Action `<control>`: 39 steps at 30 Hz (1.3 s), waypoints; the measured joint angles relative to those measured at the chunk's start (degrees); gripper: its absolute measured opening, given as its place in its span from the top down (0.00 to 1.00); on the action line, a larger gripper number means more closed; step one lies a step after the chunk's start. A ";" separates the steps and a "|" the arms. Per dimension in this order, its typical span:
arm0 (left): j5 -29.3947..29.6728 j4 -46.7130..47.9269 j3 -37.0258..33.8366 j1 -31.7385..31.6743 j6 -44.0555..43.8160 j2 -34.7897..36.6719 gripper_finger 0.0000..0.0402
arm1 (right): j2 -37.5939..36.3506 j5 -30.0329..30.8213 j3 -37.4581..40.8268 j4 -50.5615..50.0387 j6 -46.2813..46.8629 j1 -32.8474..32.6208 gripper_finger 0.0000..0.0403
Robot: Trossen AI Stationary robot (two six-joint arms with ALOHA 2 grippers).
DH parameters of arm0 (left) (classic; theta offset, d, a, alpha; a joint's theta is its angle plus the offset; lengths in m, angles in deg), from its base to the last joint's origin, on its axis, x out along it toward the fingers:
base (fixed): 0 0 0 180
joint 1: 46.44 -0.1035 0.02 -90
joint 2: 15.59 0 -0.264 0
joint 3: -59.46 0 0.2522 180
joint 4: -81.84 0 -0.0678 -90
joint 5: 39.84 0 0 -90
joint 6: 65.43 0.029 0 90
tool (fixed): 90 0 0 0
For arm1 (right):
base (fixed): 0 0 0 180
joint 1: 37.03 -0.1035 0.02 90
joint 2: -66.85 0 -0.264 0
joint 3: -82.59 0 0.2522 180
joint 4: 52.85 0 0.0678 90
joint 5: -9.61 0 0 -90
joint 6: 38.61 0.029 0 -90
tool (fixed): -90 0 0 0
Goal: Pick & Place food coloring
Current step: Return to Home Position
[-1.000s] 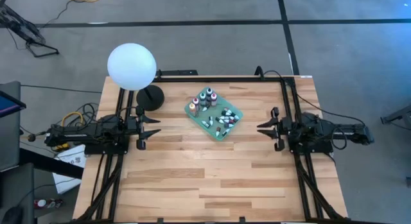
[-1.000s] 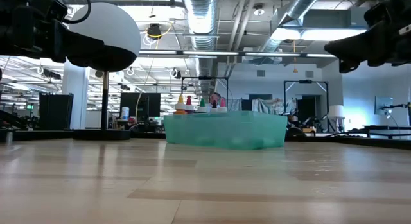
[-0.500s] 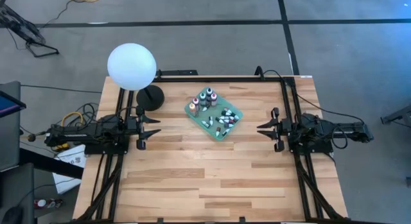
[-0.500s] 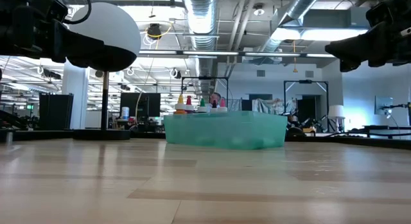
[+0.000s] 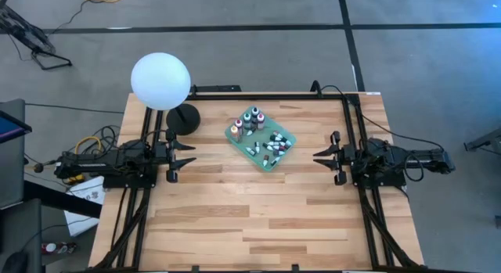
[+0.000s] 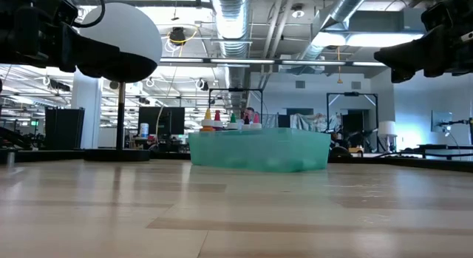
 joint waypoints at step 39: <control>-0.04 -0.02 -0.01 0.00 0.55 0.00 0.59 | 0.00 -0.04 0.00 0.00 0.02 0.00 0.83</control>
